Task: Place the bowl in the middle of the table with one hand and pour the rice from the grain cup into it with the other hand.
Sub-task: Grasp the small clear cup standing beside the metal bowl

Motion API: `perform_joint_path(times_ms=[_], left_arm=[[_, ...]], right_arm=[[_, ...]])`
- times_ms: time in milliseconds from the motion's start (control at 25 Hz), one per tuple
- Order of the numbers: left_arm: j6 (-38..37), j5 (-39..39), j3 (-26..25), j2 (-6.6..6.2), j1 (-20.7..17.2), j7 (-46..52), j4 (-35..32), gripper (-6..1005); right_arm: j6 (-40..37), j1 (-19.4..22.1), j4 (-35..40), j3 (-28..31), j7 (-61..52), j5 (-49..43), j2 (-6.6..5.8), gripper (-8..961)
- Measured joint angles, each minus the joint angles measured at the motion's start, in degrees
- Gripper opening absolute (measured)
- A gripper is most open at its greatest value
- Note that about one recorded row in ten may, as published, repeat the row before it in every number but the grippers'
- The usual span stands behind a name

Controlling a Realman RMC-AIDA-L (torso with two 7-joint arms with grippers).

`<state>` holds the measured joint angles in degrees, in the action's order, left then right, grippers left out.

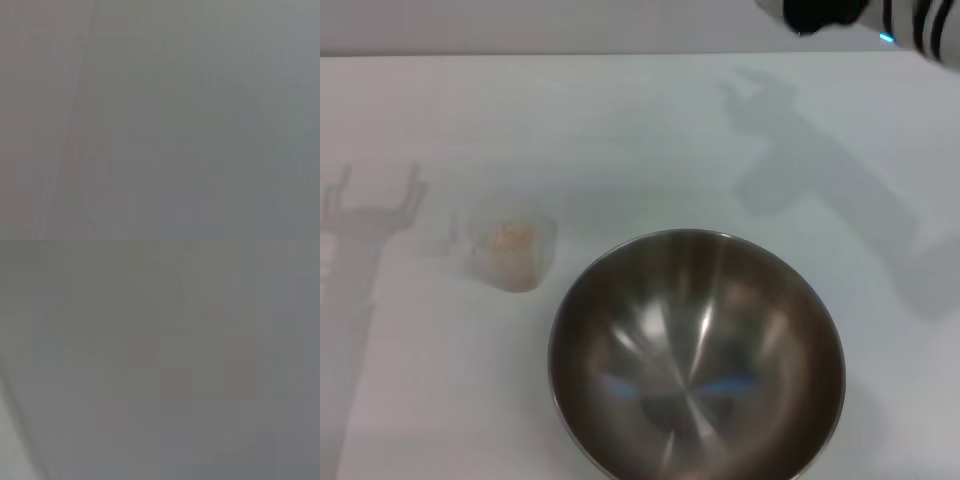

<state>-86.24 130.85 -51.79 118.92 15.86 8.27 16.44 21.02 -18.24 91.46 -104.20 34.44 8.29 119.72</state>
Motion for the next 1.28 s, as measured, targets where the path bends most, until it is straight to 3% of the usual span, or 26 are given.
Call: perform_joint_path(times_ms=[40, 160, 200, 240, 280, 320, 360, 400, 440, 480, 520, 680, 800, 880, 1000, 1080, 1120, 1280], left_arm=[[0.0, 0.0, 0.0, 0.0, 0.0, 0.0, 0.0, 794], [-0.1, 0.1, 0.0, 0.0, 0.0, 0.0, 0.1, 793], [-0.3, 0.1, 0.0, -0.02, 0.0, 0.0, 0.2, 793], [-0.3, 0.1, 0.0, -0.02, 0.0, 0.0, 0.2, 793], [-0.7, 0.1, 0.0, -0.06, -0.2, 0.0, 0.3, 792], [-0.7, 0.1, 0.0, -0.06, -0.2, 0.0, 0.3, 792], [-1.1, 0.1, 0.1, -0.08, -0.3, 0.1, 0.4, 792], [-2.5, 0.1, 0.9, -0.09, -0.6, 0.1, 0.4, 792], [-2.5, 0.1, 0.9, -0.09, -0.6, 0.1, 0.4, 791], [-3.1, 0.1, 1.4, -0.1, -0.8, 0.1, 0.3, 791], [-3.9, 0.1, 2.3, -0.11, -1.1, 0.1, 0.3, 791], [-6.6, 0.1, 6.7, -0.2, -2.6, 0.1, -0.4, 790], [-7.0, 0.1, 12.0, -0.27, -4.0, 0.1, -2.3, 789], [-6.9, 0.1, 13.5, -0.27, -4.3, 0.1, -2.9, 789], [-6.3, 0.1, 19.7, -0.24, -5.1, -0.4, -4.4, 788], [-6.3, 0.1, 19.7, -0.24, -5.1, -0.4, -4.4, 787], [-4.8, 0.1, 22.9, -0.2, -5.7, -0.5, -5.0, 787], [-2.7, 0.1, 24.7, -0.18, -6.0, -0.5, -5.0, 786]], right_arm=[[0.0, 0.0, 0.0, 0.0, 0.0, 0.0, 0.0, 359], [-18.8, 4.6, -4.4, -3.1, -6.5, -4.1, 0.13, 359], [-31.6, 6.7, -9.4, -3.7, -10.9, -3.1, 0.14, 359], [-31.6, 6.7, -9.4, -3.7, -10.9, -3.1, 0.14, 359], [-42.9, 7.8, -15.5, -3.8, -15.1, -0.6, 0.09, 359], [-42.9, 7.8, -15.5, -3.8, -15.1, -0.6, 0.09, 359], [-49.0, 8.1, -19.3, -3.8, -17.1, 1.3, 0.02, 359], [-61.5, 8.1, -28.2, -3.8, -20.9, 5.3, -0.13, 359], [-61.5, 8.1, -28.2, -3.8, -20.9, 5.3, -0.13, 359], [-74.1, 7.3, -38.0, -4.0, -25.2, 7.8, -0.23, 360], [-74.1, 7.3, -38.0, -4.0, -25.2, 7.8, -0.23, 360], [-92.9, 4.3, -57.2, -3.8, -35.6, 9.3, -0.35, 360], [-100.2, 1.5, -69.0, -2.0, -43.3, 9.7, -0.43, 359], [-100.4, 1.0, -70.3, -1.4, -44.0, 9.8, -0.44, 358], [-100.2, -0.7, -73.6, 0.2, -44.8, 10.2, -0.47, 358], [-100.3, -0.9, -74.0, 0.3, -44.9, 10.2, -0.5, 358], [-100.3, -1.0, -74.2, 1.1, -45.0, 10.2, -0.54, 358], [-100.5, -0.9, -74.3, 3.1, -45.0, 10.2, -0.56, 358]])
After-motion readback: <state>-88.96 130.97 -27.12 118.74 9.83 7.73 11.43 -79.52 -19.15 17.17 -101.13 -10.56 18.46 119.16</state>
